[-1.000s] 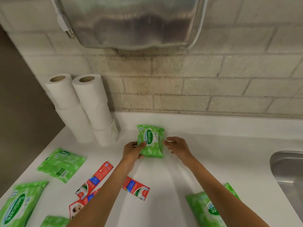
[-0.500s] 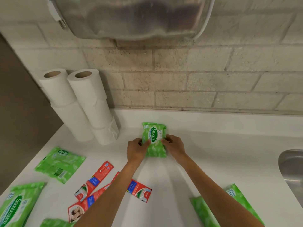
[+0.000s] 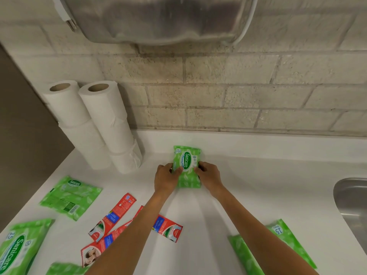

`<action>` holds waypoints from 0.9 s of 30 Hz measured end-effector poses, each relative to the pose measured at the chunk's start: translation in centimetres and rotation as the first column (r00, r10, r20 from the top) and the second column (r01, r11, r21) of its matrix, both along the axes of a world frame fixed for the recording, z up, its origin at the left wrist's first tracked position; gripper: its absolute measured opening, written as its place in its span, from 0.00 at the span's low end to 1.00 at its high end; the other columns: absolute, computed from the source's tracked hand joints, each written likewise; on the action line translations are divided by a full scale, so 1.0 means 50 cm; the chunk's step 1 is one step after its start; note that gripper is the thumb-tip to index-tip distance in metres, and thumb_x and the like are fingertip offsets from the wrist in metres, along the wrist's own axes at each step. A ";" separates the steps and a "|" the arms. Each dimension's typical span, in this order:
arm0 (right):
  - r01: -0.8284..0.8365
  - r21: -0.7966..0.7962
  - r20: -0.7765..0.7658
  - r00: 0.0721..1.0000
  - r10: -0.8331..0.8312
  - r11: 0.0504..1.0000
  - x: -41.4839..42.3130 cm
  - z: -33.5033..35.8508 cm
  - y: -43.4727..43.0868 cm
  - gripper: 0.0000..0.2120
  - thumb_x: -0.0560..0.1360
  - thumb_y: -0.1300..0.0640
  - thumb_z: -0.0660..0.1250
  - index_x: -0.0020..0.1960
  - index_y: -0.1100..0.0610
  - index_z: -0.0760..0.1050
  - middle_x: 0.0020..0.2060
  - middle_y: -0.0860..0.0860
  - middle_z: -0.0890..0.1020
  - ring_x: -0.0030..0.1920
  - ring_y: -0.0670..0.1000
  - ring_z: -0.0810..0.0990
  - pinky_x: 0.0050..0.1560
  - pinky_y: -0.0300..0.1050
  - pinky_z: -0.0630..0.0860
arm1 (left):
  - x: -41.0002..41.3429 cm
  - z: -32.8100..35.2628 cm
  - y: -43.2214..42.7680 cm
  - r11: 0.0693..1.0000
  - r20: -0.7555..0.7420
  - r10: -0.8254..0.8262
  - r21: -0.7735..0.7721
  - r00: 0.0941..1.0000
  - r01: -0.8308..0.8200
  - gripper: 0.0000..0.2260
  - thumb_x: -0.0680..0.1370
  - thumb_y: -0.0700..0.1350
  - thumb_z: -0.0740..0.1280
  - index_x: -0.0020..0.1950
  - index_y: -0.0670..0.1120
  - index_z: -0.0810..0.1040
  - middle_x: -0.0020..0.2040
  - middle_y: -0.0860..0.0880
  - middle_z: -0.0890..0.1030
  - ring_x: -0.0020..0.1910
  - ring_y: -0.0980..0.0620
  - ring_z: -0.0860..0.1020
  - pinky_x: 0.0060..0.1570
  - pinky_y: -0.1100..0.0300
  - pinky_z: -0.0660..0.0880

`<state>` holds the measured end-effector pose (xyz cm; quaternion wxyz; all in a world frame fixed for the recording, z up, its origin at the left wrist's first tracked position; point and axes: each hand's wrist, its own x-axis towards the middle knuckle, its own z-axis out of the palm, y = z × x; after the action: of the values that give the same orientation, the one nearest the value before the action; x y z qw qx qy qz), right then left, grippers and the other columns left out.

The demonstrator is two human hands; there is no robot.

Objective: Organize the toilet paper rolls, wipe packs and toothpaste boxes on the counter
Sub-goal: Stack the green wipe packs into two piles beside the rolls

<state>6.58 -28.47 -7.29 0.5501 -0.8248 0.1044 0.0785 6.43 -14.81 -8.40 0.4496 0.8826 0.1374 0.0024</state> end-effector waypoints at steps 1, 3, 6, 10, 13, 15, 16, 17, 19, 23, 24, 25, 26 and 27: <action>0.000 -0.005 -0.001 1.000 0.000 1.000 0.001 0.000 0.000 0.11 0.75 0.62 0.61 0.50 0.67 0.77 0.38 0.61 0.79 0.37 0.52 0.72 0.37 0.41 0.66 | 0.000 -0.001 0.000 1.000 -0.009 -0.002 0.008 1.000 0.002 0.14 0.76 0.51 0.65 0.55 0.42 0.79 0.51 0.38 0.78 0.48 0.42 0.78 0.41 0.60 0.69; -0.004 -0.006 -0.010 1.000 0.004 1.000 0.001 0.001 -0.001 0.10 0.75 0.62 0.61 0.48 0.67 0.77 0.35 0.57 0.77 0.36 0.51 0.72 0.33 0.41 0.65 | 0.001 0.000 0.000 1.000 -0.031 -0.005 0.019 1.000 0.006 0.15 0.77 0.51 0.65 0.54 0.41 0.79 0.50 0.38 0.77 0.49 0.40 0.78 0.42 0.58 0.71; -0.009 -0.005 -0.017 1.000 0.008 1.000 -0.005 0.011 -0.006 0.07 0.75 0.59 0.62 0.49 0.60 0.78 0.41 0.54 0.81 0.45 0.55 0.77 0.41 0.43 0.72 | -0.005 0.003 -0.002 0.997 -0.071 0.007 0.074 0.997 -0.001 0.19 0.77 0.54 0.62 0.56 0.39 0.76 0.55 0.36 0.75 0.53 0.38 0.76 0.51 0.52 0.73; -0.044 -0.065 -0.032 0.999 0.042 0.997 -0.021 0.031 -0.040 0.23 0.76 0.54 0.64 0.69 0.59 0.68 0.61 0.56 0.78 0.62 0.54 0.75 0.61 0.44 0.69 | -0.034 0.025 -0.013 0.995 0.020 0.065 0.080 0.998 -0.067 0.24 0.78 0.52 0.62 0.69 0.39 0.65 0.64 0.37 0.68 0.63 0.39 0.71 0.60 0.51 0.70; -0.091 -0.070 -0.032 0.996 0.089 0.993 -0.045 0.053 -0.081 0.19 0.75 0.55 0.66 0.65 0.58 0.73 0.57 0.57 0.81 0.59 0.55 0.78 0.60 0.44 0.71 | -0.070 0.045 -0.029 0.997 0.142 0.053 0.048 0.988 -0.061 0.21 0.77 0.46 0.64 0.68 0.41 0.67 0.62 0.39 0.70 0.59 0.42 0.74 0.58 0.55 0.71; -0.108 -0.070 -0.029 0.994 0.107 0.992 -0.070 0.067 -0.113 0.17 0.75 0.56 0.66 0.62 0.57 0.75 0.54 0.57 0.82 0.54 0.55 0.81 0.61 0.46 0.73 | -0.102 0.056 -0.047 0.999 0.188 -0.014 0.042 0.982 0.006 0.15 0.77 0.42 0.64 0.63 0.42 0.73 0.57 0.40 0.74 0.51 0.44 0.77 0.51 0.59 0.71; -0.112 -0.072 -0.022 0.994 0.110 0.991 -0.084 0.071 -0.130 0.16 0.75 0.56 0.66 0.62 0.58 0.75 0.53 0.58 0.82 0.52 0.55 0.81 0.60 0.46 0.74 | -0.120 0.058 -0.057 0.998 0.192 -0.057 0.038 0.980 0.051 0.12 0.76 0.41 0.63 0.60 0.42 0.75 0.55 0.41 0.77 0.48 0.46 0.78 0.49 0.61 0.71; -0.112 -0.063 -0.014 0.994 0.111 0.992 -0.097 0.076 -0.146 0.16 0.75 0.56 0.67 0.61 0.58 0.76 0.52 0.59 0.83 0.50 0.55 0.82 0.58 0.45 0.75 | -0.138 0.057 -0.068 0.995 0.183 -0.104 0.032 0.978 0.099 0.11 0.76 0.40 0.63 0.57 0.42 0.77 0.52 0.42 0.79 0.45 0.48 0.78 0.48 0.62 0.71; -0.094 -0.027 -0.001 0.996 0.094 0.995 -0.129 0.083 -0.180 0.15 0.74 0.58 0.67 0.60 0.60 0.76 0.52 0.60 0.83 0.46 0.54 0.81 0.48 0.39 0.74 | -0.178 0.050 -0.093 0.979 0.124 -0.203 -0.002 0.971 0.205 0.09 0.76 0.39 0.64 0.54 0.43 0.79 0.48 0.45 0.81 0.44 0.48 0.78 0.49 0.61 0.73; -0.054 -0.036 0.006 0.998 0.055 0.998 -0.186 0.085 -0.234 0.14 0.75 0.59 0.66 0.60 0.60 0.75 0.52 0.62 0.82 0.44 0.54 0.80 0.40 0.34 0.70 | -0.249 0.025 -0.150 0.899 -0.037 -0.436 0.018 0.899 0.437 0.12 0.74 0.44 0.68 0.57 0.43 0.77 0.50 0.44 0.79 0.48 0.47 0.78 0.53 0.58 0.73; -0.044 -0.038 0.006 0.999 0.044 0.998 -0.201 0.084 -0.246 0.14 0.75 0.59 0.66 0.60 0.60 0.75 0.52 0.62 0.82 0.43 0.54 0.80 0.40 0.34 0.70 | -0.263 0.020 -0.165 0.870 -0.064 -0.488 0.048 0.871 0.491 0.15 0.74 0.46 0.68 0.59 0.43 0.75 0.53 0.43 0.78 0.52 0.47 0.77 0.55 0.58 0.72; -0.032 -0.040 0.008 0.999 0.033 0.999 -0.213 0.082 -0.256 0.14 0.75 0.59 0.66 0.60 0.60 0.75 0.51 0.61 0.82 0.43 0.54 0.80 0.40 0.35 0.70 | -0.273 0.017 -0.179 0.841 -0.084 -0.529 0.081 0.844 0.535 0.19 0.74 0.48 0.69 0.62 0.43 0.74 0.56 0.43 0.76 0.55 0.47 0.76 0.57 0.58 0.72; -0.019 -0.044 0.013 1.000 0.020 0.999 -0.227 0.078 -0.266 0.14 0.75 0.59 0.66 0.61 0.60 0.75 0.51 0.61 0.82 0.43 0.53 0.80 0.40 0.35 0.70 | -0.284 0.015 -0.194 0.811 -0.103 -0.563 0.121 0.820 0.572 0.22 0.74 0.51 0.69 0.64 0.43 0.72 0.58 0.43 0.75 0.58 0.47 0.74 0.59 0.57 0.71; -0.008 -0.051 0.016 1.000 0.009 0.999 -0.239 0.074 -0.275 0.14 0.75 0.58 0.66 0.61 0.59 0.75 0.51 0.60 0.83 0.43 0.53 0.80 0.40 0.35 0.71 | -0.292 0.014 -0.209 0.783 -0.120 -0.587 0.168 0.801 0.599 0.26 0.73 0.55 0.69 0.67 0.44 0.70 0.60 0.44 0.74 0.60 0.47 0.73 0.61 0.55 0.70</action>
<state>-5.39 -42.20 -3.57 0.5293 -0.8397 0.0984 0.0714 -8.19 -25.23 -7.68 0.3333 0.9207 -0.1341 -0.1525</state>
